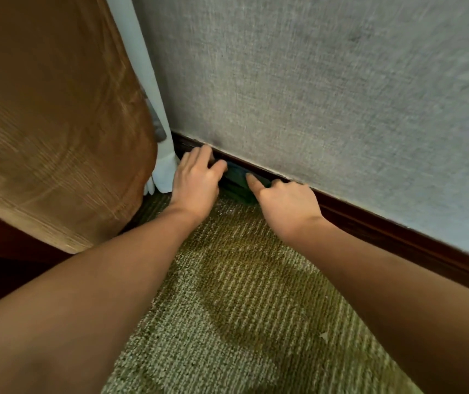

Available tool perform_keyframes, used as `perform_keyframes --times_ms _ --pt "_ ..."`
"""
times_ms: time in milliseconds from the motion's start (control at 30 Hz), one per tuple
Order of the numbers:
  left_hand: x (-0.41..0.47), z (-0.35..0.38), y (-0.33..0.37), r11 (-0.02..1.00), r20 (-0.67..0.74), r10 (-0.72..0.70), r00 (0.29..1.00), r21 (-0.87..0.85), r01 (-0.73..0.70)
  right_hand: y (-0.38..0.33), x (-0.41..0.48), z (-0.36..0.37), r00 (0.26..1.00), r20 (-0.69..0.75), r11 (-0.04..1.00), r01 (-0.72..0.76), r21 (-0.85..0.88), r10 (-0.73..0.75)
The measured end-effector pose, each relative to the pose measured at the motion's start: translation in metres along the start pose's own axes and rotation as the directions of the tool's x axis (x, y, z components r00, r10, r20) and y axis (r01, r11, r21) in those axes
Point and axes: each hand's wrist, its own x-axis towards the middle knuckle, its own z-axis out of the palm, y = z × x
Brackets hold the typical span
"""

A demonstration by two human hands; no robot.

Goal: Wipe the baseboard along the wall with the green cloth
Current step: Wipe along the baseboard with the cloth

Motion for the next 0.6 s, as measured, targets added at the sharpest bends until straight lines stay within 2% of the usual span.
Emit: perform_keyframes --times_ms 300,433,533,600 --pt "0.007 -0.003 -0.019 1.000 0.005 0.007 1.000 -0.011 -0.007 -0.008 0.014 0.000 0.998 -0.039 0.997 0.056 -0.046 -0.058" --pt "0.012 0.001 -0.029 0.998 0.002 -0.007 1.000 0.068 0.007 -0.014 0.025 -0.001 0.995 -0.044 0.995 0.087 -0.047 -0.089" --pt "0.015 0.000 -0.042 0.986 0.042 0.002 0.999 0.164 -0.009 -0.020 0.034 -0.004 0.993 -0.057 0.995 0.098 -0.033 -0.099" --pt "0.021 -0.001 -0.051 0.985 0.070 -0.016 0.997 0.170 0.004 -0.027 0.043 -0.007 0.993 -0.066 0.995 0.100 -0.024 -0.101"
